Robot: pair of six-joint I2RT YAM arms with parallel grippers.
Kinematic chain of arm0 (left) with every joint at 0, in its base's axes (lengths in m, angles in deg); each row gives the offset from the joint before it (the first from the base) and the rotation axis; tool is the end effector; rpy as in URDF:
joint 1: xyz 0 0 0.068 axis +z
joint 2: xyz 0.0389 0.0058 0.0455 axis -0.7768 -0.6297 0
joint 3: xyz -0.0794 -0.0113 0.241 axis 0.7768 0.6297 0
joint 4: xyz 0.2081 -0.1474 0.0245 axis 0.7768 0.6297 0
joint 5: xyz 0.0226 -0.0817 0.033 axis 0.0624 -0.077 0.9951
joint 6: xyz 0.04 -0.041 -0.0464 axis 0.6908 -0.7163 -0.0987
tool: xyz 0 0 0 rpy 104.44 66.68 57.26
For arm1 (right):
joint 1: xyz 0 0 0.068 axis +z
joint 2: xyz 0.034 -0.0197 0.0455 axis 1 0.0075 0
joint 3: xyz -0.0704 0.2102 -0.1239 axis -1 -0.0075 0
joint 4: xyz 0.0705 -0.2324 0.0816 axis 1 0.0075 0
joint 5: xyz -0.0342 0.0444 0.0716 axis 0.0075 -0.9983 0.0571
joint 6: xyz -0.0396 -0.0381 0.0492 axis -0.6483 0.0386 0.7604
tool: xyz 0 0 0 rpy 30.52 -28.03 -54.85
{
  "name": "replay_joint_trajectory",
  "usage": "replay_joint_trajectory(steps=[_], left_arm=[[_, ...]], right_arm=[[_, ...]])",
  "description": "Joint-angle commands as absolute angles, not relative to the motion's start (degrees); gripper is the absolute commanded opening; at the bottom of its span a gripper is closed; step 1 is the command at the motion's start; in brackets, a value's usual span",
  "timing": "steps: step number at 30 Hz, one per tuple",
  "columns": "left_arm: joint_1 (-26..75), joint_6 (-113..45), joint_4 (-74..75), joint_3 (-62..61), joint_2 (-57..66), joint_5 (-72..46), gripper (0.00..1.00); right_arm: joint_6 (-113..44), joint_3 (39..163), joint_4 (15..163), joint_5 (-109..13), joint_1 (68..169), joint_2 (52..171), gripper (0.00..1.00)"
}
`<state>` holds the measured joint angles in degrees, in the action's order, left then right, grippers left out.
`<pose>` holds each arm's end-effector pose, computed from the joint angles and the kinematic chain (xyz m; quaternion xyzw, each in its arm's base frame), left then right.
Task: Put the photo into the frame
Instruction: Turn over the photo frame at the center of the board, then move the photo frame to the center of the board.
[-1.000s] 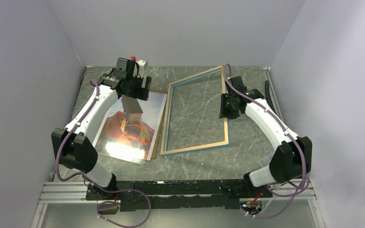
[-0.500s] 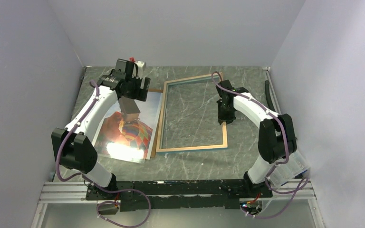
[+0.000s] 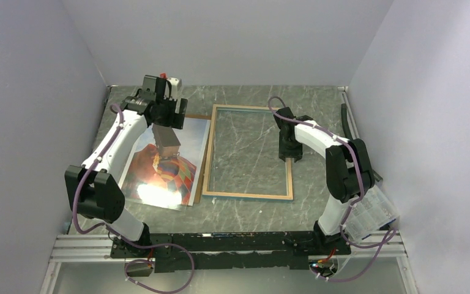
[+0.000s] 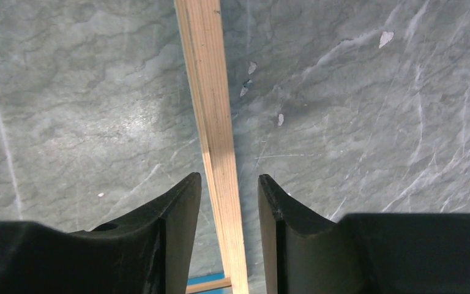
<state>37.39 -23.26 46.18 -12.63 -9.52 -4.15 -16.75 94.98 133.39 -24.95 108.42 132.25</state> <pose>0.3428 -0.0820 0.2938 0.0995 0.9306 -0.0389 0.3501 0.3212 0.0923 0.1464 0.0638 0.9830 -0.0838 0.1505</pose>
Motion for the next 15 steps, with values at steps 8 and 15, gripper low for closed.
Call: replay_joint_trajectory(steps=[8, 15], left_arm=[[42.0, -23.0, 46.8, -14.1, -7.3, -7.0, 0.89], [54.9, -19.1, 50.3, -15.5, -8.7, -9.6, 0.91]], right_arm=[[-8.7, 103.1, 131.4, -20.4, 119.3, 129.4, 0.67], [-4.4, 123.9, 130.4, -21.6, 134.5, 144.0, 0.78]])
